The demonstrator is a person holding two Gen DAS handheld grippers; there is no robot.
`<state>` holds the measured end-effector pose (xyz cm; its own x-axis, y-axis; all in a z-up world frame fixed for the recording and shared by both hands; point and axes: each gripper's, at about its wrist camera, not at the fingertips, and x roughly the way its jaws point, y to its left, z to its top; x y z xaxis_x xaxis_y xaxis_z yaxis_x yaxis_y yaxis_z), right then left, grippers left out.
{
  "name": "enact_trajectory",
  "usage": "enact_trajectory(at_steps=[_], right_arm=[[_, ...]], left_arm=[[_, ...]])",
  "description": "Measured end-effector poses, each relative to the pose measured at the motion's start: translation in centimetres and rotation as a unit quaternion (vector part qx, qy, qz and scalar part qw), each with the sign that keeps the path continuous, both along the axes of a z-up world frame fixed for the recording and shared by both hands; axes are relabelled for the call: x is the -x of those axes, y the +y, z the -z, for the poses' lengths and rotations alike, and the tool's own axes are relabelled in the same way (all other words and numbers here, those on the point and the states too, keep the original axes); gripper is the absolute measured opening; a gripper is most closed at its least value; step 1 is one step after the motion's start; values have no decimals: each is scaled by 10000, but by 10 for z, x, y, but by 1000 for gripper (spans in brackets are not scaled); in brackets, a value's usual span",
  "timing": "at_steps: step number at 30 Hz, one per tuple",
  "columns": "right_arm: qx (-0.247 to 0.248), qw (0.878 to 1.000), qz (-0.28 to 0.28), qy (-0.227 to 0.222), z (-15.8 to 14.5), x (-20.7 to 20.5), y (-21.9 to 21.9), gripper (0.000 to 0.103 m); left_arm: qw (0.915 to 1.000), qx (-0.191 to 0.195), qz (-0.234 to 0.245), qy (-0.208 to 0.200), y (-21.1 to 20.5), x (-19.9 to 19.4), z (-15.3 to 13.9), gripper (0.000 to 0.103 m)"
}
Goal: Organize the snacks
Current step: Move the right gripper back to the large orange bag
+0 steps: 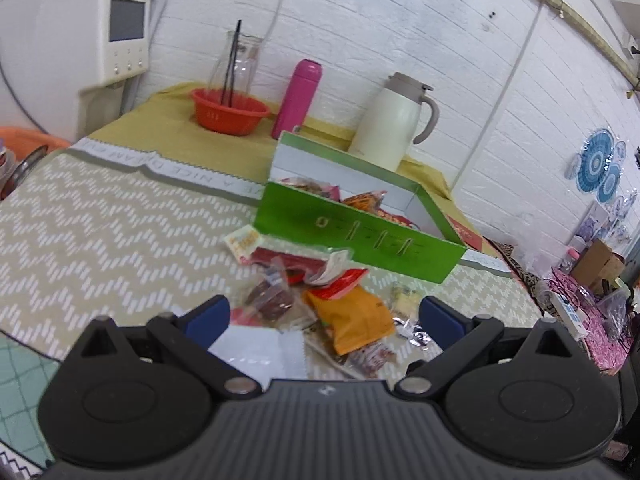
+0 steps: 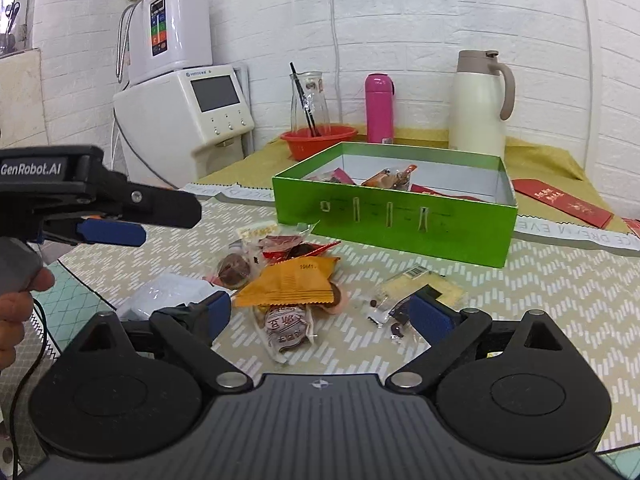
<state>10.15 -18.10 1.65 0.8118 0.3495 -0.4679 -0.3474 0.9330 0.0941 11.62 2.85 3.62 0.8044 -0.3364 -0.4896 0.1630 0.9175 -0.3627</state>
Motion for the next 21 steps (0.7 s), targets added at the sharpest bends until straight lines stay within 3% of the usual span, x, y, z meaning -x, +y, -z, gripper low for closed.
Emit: enact_trajectory(at_steps=[6, 14, 16, 21], right_arm=[[125, 9998, -141, 113, 7, -19, 23, 103], [549, 9977, -186, 355, 21, -49, 53, 103], [359, 9986, -198, 339, 17, -40, 47, 103], [528, 9978, -392, 12, 6, 1, 35, 103]], left_arm=[[9994, -264, -203, 18, 22, 16, 8, 100], [9994, -321, -127, 77, 31, 22, 11, 100], [9996, -270, 26, 42, 30, 24, 12, 100], [9981, 4, 604, 94, 14, 26, 14, 100]])
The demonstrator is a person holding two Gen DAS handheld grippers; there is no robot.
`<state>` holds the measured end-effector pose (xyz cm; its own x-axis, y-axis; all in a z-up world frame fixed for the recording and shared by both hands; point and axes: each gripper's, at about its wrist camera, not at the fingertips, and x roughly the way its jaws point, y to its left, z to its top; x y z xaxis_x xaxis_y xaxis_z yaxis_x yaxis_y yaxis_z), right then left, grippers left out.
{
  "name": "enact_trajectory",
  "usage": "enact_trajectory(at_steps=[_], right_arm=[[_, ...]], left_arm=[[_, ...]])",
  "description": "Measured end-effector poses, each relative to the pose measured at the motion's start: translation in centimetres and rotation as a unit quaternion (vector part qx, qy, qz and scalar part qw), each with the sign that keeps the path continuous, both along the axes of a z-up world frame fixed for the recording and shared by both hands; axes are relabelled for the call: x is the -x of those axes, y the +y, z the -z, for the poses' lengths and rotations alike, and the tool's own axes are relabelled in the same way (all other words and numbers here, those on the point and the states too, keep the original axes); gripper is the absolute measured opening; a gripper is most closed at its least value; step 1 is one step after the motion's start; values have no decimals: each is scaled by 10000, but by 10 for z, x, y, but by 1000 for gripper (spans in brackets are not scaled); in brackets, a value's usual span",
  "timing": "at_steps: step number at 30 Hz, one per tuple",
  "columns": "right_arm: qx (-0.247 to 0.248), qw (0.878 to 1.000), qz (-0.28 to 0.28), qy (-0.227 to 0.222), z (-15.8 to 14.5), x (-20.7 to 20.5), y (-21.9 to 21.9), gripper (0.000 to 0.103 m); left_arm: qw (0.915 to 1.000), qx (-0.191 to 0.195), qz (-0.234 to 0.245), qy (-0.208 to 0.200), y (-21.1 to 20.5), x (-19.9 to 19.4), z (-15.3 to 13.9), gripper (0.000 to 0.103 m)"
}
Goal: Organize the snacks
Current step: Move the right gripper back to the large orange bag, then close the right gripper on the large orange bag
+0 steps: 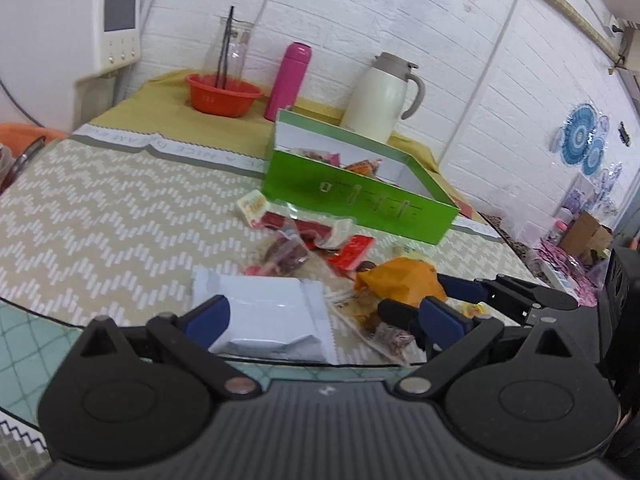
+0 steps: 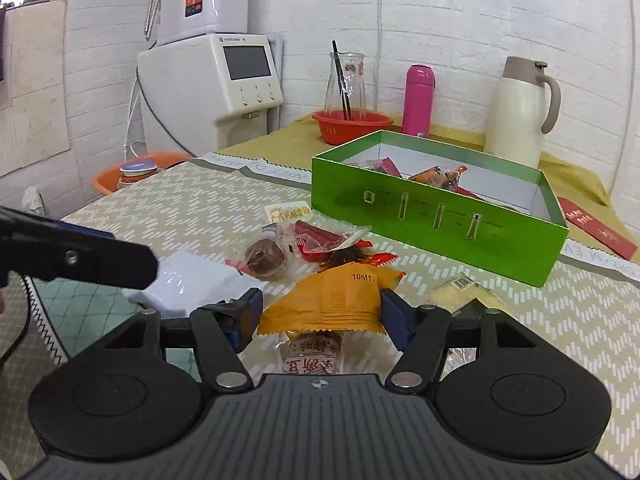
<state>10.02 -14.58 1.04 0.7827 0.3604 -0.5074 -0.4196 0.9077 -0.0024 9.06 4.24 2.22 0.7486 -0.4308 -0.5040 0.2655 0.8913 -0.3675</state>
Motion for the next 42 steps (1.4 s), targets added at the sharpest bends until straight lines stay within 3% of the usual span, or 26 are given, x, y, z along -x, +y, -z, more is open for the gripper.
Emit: enact_trajectory(at_steps=[7, 12, 17, 21, 29, 31, 32, 33, 35, 42], right_arm=[[-124, 9998, 41, 155, 6, 41, -30, 103], [-62, 9966, 744, 347, 22, 53, -53, 103], [-286, 9926, 1051, 536, 31, 59, -74, 103], [-142, 9925, 1109, 487, 33, 63, -76, 103], [80, 9843, 1701, 456, 37, 69, -94, 103], [70, 9800, 1940, 441, 37, 71, -103, 103], [-3, 9790, 1991, 446, 36, 72, -107, 103], [-113, 9793, 1972, 438, 35, 73, -111, 103], [-274, 9827, 1779, 435, 33, 75, -112, 103], [-206, 9865, 1560, 462, 38, 60, -99, 103]], left_arm=[[9929, 360, 1067, 394, -40, -1, 14, 100], [9853, 356, 1529, 670, -68, -4, 24, 99], [9825, 320, 1740, 587, -87, -15, 16, 99], [9795, 352, 1932, 459, -101, -31, 6, 99], [9670, 178, 2411, 799, -147, -67, 21, 98], [9643, 173, 2493, 873, -153, -69, 26, 96], [9629, 159, 2540, 898, -155, -70, 28, 91], [9605, 164, 2615, 942, -157, -70, 31, 77], [9600, 98, 2623, 973, -159, -71, 35, 68], [9611, -27, 2578, 989, -161, -73, 40, 66]])
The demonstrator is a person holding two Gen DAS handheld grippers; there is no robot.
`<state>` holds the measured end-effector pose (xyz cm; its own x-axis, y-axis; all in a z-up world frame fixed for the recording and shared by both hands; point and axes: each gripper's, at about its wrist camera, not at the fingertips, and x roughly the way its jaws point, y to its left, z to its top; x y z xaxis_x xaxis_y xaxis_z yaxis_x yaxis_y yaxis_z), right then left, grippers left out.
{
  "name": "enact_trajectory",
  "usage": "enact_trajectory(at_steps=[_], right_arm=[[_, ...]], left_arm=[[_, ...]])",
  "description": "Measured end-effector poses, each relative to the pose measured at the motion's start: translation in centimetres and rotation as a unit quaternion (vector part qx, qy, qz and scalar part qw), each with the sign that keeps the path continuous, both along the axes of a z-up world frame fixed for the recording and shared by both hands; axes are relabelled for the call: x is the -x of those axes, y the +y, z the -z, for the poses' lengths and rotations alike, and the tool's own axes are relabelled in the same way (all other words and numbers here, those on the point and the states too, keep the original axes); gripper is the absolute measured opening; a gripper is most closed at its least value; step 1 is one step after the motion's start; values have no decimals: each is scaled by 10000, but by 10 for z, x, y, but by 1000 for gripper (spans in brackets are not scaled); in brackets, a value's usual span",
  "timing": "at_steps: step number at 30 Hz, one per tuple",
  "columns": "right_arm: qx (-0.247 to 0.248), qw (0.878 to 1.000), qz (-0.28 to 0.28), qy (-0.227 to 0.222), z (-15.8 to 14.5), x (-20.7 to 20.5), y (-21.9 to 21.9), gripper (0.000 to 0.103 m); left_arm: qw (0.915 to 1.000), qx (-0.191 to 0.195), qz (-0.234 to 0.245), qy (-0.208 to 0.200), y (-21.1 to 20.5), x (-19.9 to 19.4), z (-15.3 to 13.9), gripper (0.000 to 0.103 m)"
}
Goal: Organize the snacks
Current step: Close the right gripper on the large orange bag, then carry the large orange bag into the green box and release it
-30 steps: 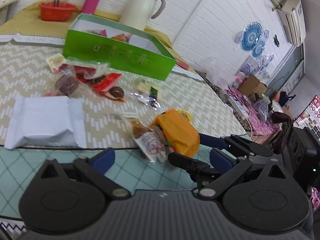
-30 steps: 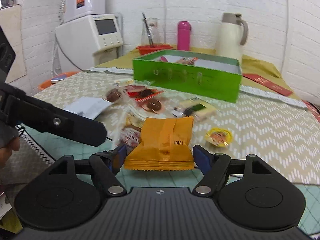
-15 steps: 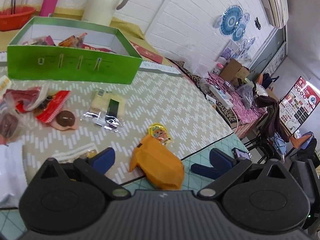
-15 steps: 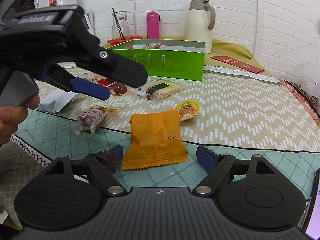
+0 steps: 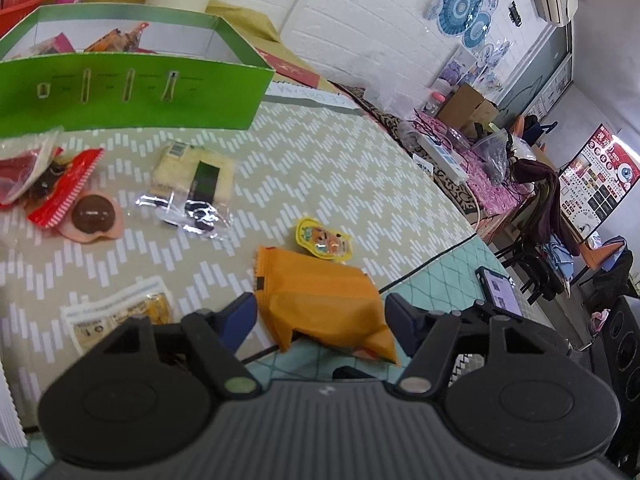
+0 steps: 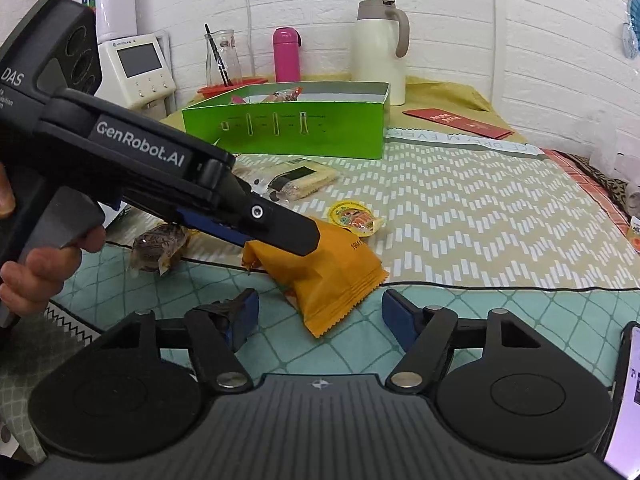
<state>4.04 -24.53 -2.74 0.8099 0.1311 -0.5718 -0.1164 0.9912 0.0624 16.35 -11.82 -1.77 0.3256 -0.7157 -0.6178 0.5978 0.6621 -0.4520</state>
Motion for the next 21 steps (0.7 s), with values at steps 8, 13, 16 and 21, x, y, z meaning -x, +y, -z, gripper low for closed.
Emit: enact_trajectory(at_steps=[8, 13, 16, 21], right_arm=[[215, 9998, -21, -23, -5, -4, 6, 52], [215, 9992, -143, -314, -23, 0, 9, 50], [224, 9977, -279, -573, -39, -6, 10, 50], [179, 9942, -524, -925, -58, -27, 10, 50]], left_arm=[[9989, -234, -177, -373, -2, 14, -6, 32], [9978, 47, -282, -600, 11, 19, -29, 29], [9960, 237, -419, -756, 21, 15, -45, 29], [9925, 402, -662, -943, 36, -2, -68, 29]])
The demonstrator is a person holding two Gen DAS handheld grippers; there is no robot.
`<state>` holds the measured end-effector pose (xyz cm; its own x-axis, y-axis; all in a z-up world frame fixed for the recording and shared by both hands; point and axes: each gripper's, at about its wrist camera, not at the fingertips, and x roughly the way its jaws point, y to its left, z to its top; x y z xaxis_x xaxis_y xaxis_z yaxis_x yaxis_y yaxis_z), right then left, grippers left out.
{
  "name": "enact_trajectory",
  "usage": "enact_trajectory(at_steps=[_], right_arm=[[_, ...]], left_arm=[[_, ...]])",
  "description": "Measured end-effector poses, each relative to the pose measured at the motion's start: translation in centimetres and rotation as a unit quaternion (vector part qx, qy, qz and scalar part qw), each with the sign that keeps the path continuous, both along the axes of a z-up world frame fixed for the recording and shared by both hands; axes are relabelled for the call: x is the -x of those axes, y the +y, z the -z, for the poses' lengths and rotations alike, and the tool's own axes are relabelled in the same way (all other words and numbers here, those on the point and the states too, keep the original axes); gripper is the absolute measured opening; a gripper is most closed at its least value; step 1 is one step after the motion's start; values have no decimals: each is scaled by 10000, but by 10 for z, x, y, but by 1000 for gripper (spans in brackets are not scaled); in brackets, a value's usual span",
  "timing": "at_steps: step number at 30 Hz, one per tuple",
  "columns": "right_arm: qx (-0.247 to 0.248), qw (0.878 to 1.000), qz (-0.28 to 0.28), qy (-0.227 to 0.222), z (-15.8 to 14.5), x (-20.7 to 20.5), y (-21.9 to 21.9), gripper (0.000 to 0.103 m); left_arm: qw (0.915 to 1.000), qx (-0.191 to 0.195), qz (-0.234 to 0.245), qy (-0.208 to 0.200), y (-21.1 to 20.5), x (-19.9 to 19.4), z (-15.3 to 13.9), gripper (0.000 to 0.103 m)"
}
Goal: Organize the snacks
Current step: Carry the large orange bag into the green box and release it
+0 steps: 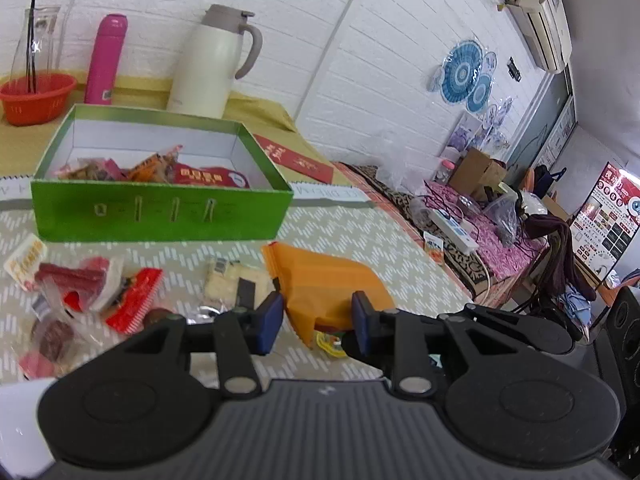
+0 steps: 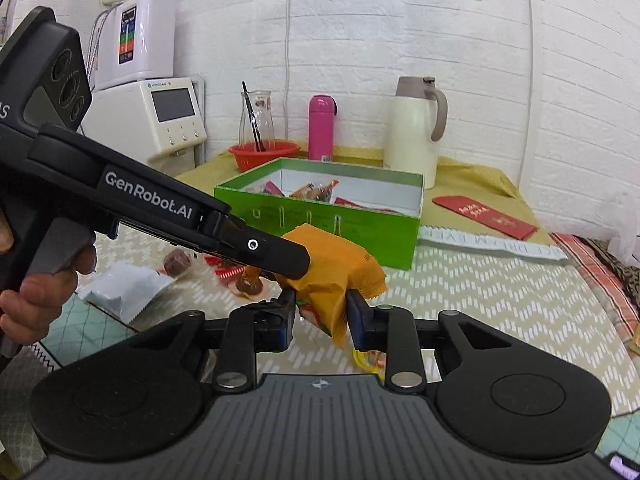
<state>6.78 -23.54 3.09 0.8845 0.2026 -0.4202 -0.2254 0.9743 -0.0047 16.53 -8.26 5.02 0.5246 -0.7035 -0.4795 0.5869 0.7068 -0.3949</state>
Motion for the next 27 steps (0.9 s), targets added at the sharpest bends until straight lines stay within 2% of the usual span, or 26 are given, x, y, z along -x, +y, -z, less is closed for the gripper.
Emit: enact_trajectory(at_steps=[12, 27], right_arm=[[-197, 9990, -170, -351, -24, -80, 0, 50], [-66, 9998, -186, -93, 2, -161, -15, 51]], left_arm=[[9984, 114, -380, -398, 3, -73, -33, 29], [9985, -99, -504, -184, -16, -158, -7, 29]])
